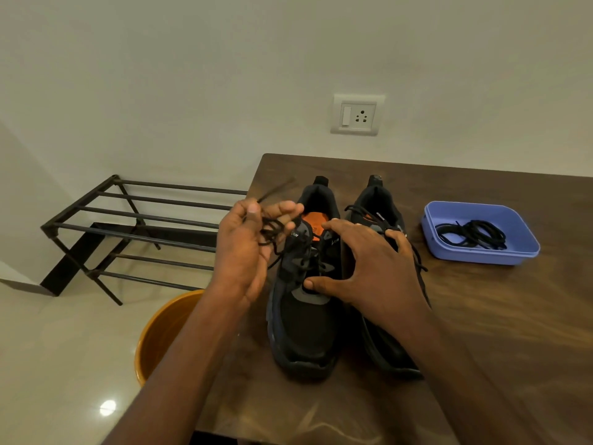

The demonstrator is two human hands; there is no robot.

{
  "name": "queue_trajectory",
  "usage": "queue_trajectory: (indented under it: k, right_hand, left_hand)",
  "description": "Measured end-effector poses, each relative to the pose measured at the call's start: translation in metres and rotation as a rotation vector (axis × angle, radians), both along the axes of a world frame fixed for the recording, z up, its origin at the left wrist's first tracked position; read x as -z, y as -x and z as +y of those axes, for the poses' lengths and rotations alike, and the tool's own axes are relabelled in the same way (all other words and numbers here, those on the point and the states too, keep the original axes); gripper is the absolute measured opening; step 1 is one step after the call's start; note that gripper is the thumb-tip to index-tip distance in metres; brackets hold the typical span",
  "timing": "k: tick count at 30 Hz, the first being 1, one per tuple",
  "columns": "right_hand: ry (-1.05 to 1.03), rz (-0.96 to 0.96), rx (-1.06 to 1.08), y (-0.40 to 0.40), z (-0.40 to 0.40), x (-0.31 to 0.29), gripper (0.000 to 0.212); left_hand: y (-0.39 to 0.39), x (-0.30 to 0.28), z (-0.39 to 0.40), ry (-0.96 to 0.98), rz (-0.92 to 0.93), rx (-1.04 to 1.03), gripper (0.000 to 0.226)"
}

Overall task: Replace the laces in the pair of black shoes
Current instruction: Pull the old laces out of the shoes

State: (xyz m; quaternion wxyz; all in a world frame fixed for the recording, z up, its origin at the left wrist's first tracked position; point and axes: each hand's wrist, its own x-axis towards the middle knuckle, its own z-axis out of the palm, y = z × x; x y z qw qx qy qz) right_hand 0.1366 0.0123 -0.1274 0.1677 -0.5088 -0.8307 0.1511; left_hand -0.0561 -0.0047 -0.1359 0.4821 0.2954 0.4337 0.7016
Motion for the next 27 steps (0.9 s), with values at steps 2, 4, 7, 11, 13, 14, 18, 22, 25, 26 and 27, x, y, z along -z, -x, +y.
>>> queue_trajectory:
  k: [2,4,7,11,13,14,18,22,25,26,27]
  right_hand:
    - [0.001,0.001,-0.007,0.0,0.001,0.0,0.091]
    - [0.003,-0.008,-0.016,0.001,0.001,0.001,0.092]
    - [-0.003,-0.026,-0.012,0.003,0.002,0.002,0.092]
    - [0.021,-0.008,-0.028,0.001,0.003,0.002,0.091]
    - [0.032,-0.039,-0.045,-0.001,0.001,0.002,0.086]
    - [0.035,-0.05,-0.046,-0.002,0.0,0.002,0.083]
    - [-0.012,-0.021,-0.01,0.002,-0.005,0.003,0.055]
    - [-0.097,-0.05,-0.011,0.027,0.003,-0.008,0.044]
    - [-0.03,-0.098,-0.035,0.042,0.014,-0.006,0.023]
    - [-0.026,-0.081,-0.011,0.043,0.017,-0.006,0.012]
    - [-0.035,-0.046,0.019,0.041,0.02,-0.005,0.006]
  left_hand:
    - [0.01,-0.003,-0.004,-0.024,0.019,0.066,0.02]
    - [0.02,-0.002,-0.01,0.0,0.327,0.153,0.017]
    - [0.023,0.003,-0.017,0.032,0.855,0.196,0.027]
    - [0.015,0.013,-0.018,0.096,1.139,0.061,0.049]
    - [0.011,0.016,-0.013,0.036,1.263,-0.076,0.034]
    - [0.01,0.018,-0.01,0.002,1.289,-0.1,0.016]
    - [0.016,0.025,0.0,-0.067,1.295,0.235,0.046]
    - [0.018,0.024,-0.001,-0.088,1.234,0.254,0.051]
    - [0.018,0.024,0.001,-0.033,1.175,0.23,0.057]
    - [0.019,0.025,0.001,-0.026,1.164,0.236,0.059]
    - [0.02,0.025,0.001,-0.025,1.153,0.239,0.06]
